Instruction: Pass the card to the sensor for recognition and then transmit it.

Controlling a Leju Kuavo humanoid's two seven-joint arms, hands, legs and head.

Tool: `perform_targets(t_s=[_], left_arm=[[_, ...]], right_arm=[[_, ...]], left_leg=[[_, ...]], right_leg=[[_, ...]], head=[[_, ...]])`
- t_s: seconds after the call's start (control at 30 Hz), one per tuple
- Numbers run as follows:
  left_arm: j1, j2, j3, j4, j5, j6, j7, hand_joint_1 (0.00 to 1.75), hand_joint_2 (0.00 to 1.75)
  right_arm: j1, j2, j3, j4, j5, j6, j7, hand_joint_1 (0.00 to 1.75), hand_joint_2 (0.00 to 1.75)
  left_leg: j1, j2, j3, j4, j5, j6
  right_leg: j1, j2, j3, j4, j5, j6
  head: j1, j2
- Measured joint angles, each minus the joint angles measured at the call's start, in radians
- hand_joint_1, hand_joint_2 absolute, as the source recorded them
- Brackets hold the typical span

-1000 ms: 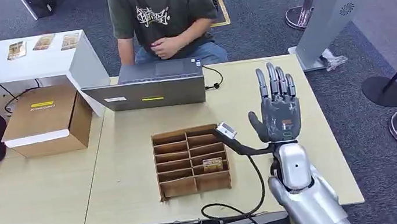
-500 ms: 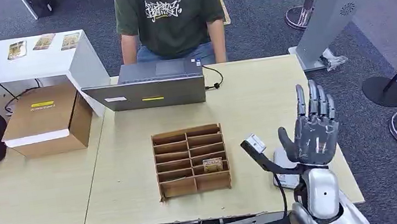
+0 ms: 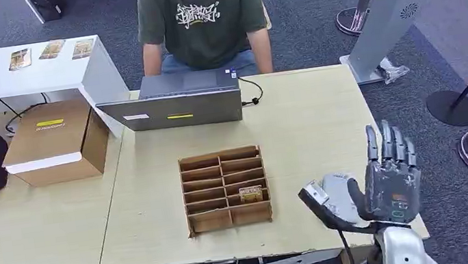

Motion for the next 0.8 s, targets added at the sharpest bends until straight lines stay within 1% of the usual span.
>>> perform_targets(t_s=[0.07, 0.17, 0.27, 0.37, 0.43, 0.6, 0.73, 0.8], left_arm=[[0.0, 0.0, 0.003, 0.0, 0.003, -0.002, 0.0, 0.0, 1.75], [0.0, 0.0, 0.016, 0.0, 0.009, -0.002, 0.0, 0.0, 1.75], [0.0, 0.0, 0.025, 0.0, 0.009, -0.005, 0.0, 0.0, 1.75], [0.0, 0.0, 0.027, 0.0, 0.008, -0.013, 0.0, 0.0, 1.75], [0.0, 0.0, 0.029, 0.0, 0.008, -0.018, 0.0, 0.0, 1.75], [0.0, 0.0, 0.033, 0.0, 0.012, -0.019, -0.001, 0.0, 1.75], [0.0, -0.002, 0.037, 0.0, 0.016, -0.026, -0.004, 0.0, 1.75], [0.0, -0.002, 0.046, 0.0, 0.018, -0.029, -0.01, 0.0, 1.75]], right_arm=[[0.004, -0.01, 0.026, -0.024, 0.0, 0.069, 0.0, 0.0, 1.75], [0.01, -0.015, 0.062, -0.054, 0.0, 0.144, 0.0, 0.0, 1.75], [0.032, -0.013, 0.092, -0.074, 0.0, 0.189, 0.0, 0.0, 1.75], [0.054, 0.0, 0.102, -0.08, 0.0, 0.229, 0.0, 0.0, 1.75], [0.068, 0.012, 0.103, -0.08, 0.0, 0.242, 0.0, 0.0, 1.75], [0.089, 0.035, 0.107, -0.08, 0.0, 0.245, 0.0, 0.0, 1.75], [0.104, 0.057, 0.109, -0.082, 0.0, 0.274, -0.013, 0.0, 1.75], [0.116, 0.067, 0.109, -0.086, 0.0, 0.294, -0.031, 0.0, 1.75]], left_leg=[[0.0, 0.0, 0.0, 0.0, 0.0, 0.0], [0.0, 0.0, 0.0, 0.0, 0.0, 0.0], [0.0, 0.0, 0.0, 0.0, 0.0, 0.0], [0.0, 0.0, 0.0, 0.0, 0.0, 0.0], [0.0, 0.0, 0.0, 0.0, -0.001, -0.001], [0.0, 0.0, 0.0, 0.0, -0.001, -0.001], [0.0, 0.0, 0.0, 0.0, -0.001, -0.001], [0.0, 0.0, 0.0, 0.0, -0.001, -0.001]], right_leg=[[0.0, 0.0, 0.0, 0.0, 0.0, 0.0], [0.0, 0.0, 0.0, 0.0, 0.0, 0.0], [0.0, 0.0, 0.0, 0.0, -0.001, 0.0], [0.0, 0.0, 0.0, 0.0, -0.001, 0.0], [0.0, 0.0, 0.0, 0.0, -0.001, 0.0], [0.0, 0.0, 0.0, 0.0, -0.001, 0.001], [0.0, 0.0, 0.0, 0.0, -0.001, 0.001], [0.0, 0.0, 0.0, 0.0, -0.001, 0.0]], head=[[0.0, 0.0], [0.0, 0.0], [0.0, 0.0], [0.0, 0.0], [0.0, 0.0], [0.0, 0.0], [0.0, 0.0], [0.0, 0.0]])
